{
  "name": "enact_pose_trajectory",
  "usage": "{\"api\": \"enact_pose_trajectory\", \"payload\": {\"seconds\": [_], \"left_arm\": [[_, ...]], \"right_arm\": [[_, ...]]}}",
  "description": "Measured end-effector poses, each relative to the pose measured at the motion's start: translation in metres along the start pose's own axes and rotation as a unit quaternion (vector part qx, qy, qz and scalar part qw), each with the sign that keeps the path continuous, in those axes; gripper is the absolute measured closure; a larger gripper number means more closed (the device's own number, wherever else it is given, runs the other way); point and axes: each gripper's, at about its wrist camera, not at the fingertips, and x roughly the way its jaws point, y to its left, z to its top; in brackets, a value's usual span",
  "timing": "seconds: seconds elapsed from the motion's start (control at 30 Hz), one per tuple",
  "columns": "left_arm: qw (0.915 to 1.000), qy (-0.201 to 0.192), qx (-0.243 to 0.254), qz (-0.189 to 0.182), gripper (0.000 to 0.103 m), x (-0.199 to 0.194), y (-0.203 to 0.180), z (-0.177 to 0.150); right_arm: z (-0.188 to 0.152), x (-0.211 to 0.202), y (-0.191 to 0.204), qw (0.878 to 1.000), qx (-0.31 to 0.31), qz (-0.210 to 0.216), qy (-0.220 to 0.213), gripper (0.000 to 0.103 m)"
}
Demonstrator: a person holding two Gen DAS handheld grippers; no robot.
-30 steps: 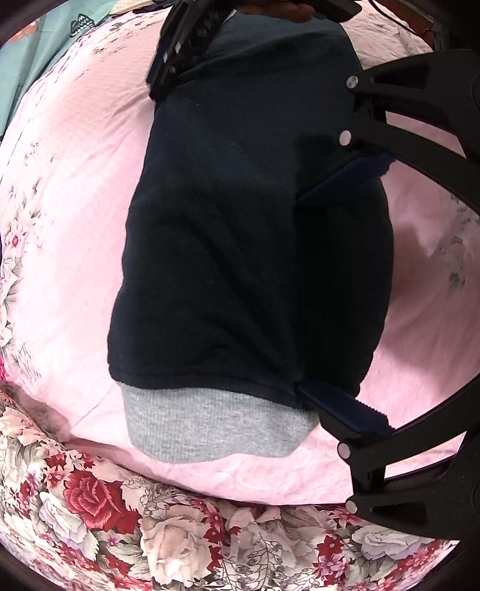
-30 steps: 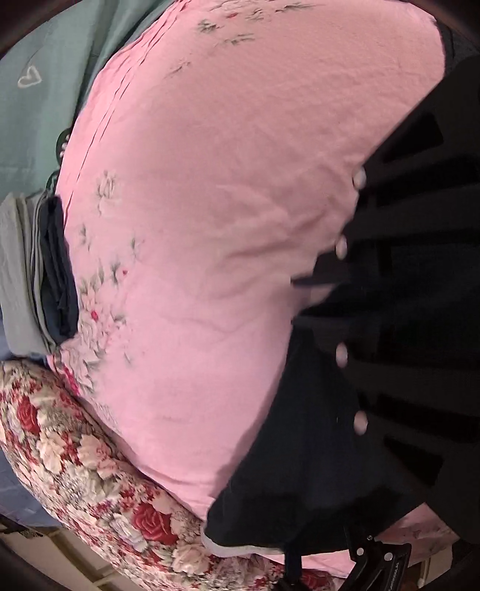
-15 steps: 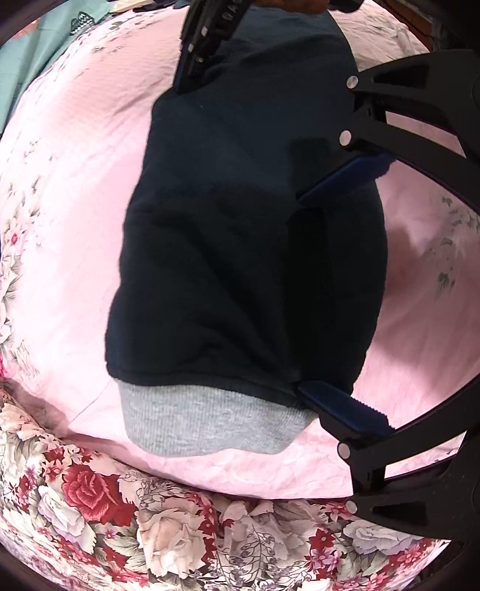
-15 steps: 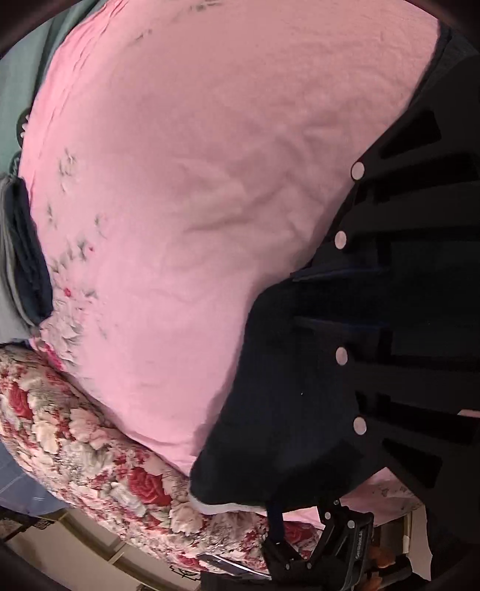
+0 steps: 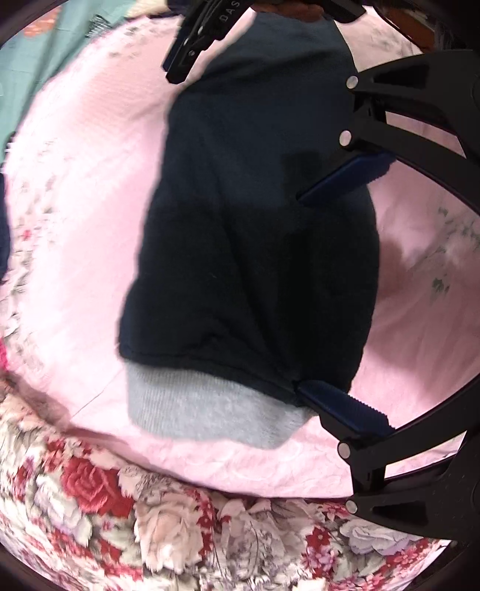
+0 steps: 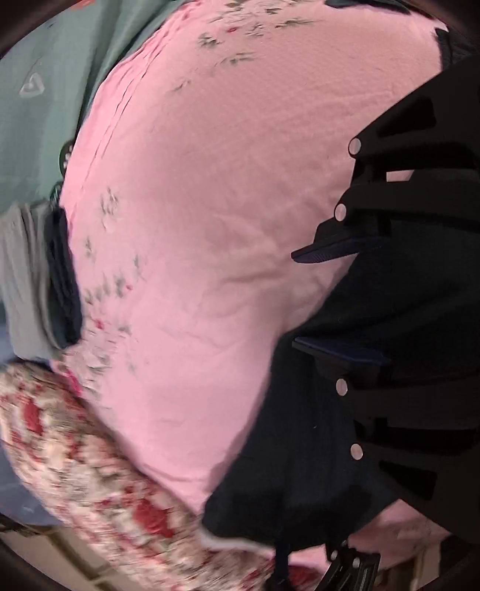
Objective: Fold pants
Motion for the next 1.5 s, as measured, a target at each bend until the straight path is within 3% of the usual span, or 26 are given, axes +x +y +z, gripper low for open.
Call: {"api": "enact_pose_trajectory", "payload": {"seconds": [0.1,0.17,0.23,0.3,0.33,0.43,0.5,0.57,0.7,0.87,0.93,1.03,1.17,1.2,1.23,1.37,1.43,1.5], "left_arm": [[0.9994,-0.03,-0.012,-0.006,0.007,-0.02,0.005,0.008],[0.9991,-0.041,-0.002,0.013,0.007,-0.02,0.003,0.015],[0.9984,-0.039,-0.001,0.042,0.007,-0.007,0.005,0.025],[0.9973,-0.017,-0.018,0.069,0.007,0.016,0.014,0.031],[0.995,0.017,-0.038,0.091,0.004,0.035,0.026,0.033],[0.9928,0.028,-0.108,0.044,0.005,0.033,0.045,0.03],[0.9941,0.013,-0.095,0.05,0.006,0.019,0.042,0.028],[0.9962,0.0,-0.064,0.058,0.006,0.008,0.031,0.026],[0.9964,-0.023,-0.022,0.078,0.006,-0.01,0.007,0.024],[0.997,-0.049,0.038,0.048,0.006,-0.031,-0.035,0.024],[0.9949,-0.063,0.06,0.052,0.006,-0.034,-0.047,0.023],[0.9939,-0.065,0.081,0.035,0.006,-0.03,-0.064,0.022],[0.9934,-0.04,0.104,0.028,0.006,-0.009,-0.079,0.016],[0.9933,-0.025,0.104,0.042,0.006,-0.003,-0.081,0.011],[0.9937,-0.012,0.096,0.058,0.006,0.007,-0.078,0.01],[0.9971,0.03,0.058,0.038,0.006,0.033,-0.063,0.009],[0.9963,0.031,0.064,0.047,0.005,0.038,-0.062,0.009],[0.9955,0.03,0.071,0.055,0.005,0.039,-0.065,0.01]], "right_arm": [[0.004,-0.017,-0.016,0.997,0.057,0.052,-0.019,0.061],[0.004,-0.009,-0.015,0.992,0.081,0.101,0.002,0.063],[0.001,0.005,-0.008,0.989,0.086,0.115,0.029,0.064],[-0.009,0.028,-0.001,0.991,0.082,0.08,0.075,0.065],[-0.013,0.028,-0.001,0.992,0.08,0.073,0.059,0.064],[-0.018,0.016,-0.007,0.991,0.097,0.076,0.052,0.062],[-0.024,-0.008,-0.023,0.989,0.124,0.08,0.028,0.059],[-0.038,-0.036,-0.043,0.989,0.138,0.057,0.003,0.051],[-0.081,-0.065,-0.086,0.984,0.178,-0.009,-0.002,0.051],[-0.144,-0.111,-0.158,0.954,0.286,-0.091,-0.022,0.051],[-0.16,-0.13,-0.177,0.941,0.307,-0.134,-0.036,0.051],[-0.191,-0.161,-0.208,0.914,0.348,-0.199,-0.058,0.051],[-0.223,-0.179,-0.242,0.887,0.409,-0.203,-0.066,0.05],[-0.228,-0.18,-0.246,0.884,0.42,-0.195,-0.067,0.05],[-0.231,-0.18,-0.248,0.882,0.427,-0.185,-0.067,0.05],[-0.22,-0.184,-0.24,0.894,0.407,-0.159,-0.097,0.05],[-0.212,-0.171,-0.24,0.904,0.397,-0.134,-0.087,0.051],[-0.2,-0.157,-0.246,0.906,0.393,-0.136,-0.075,0.055]]}}
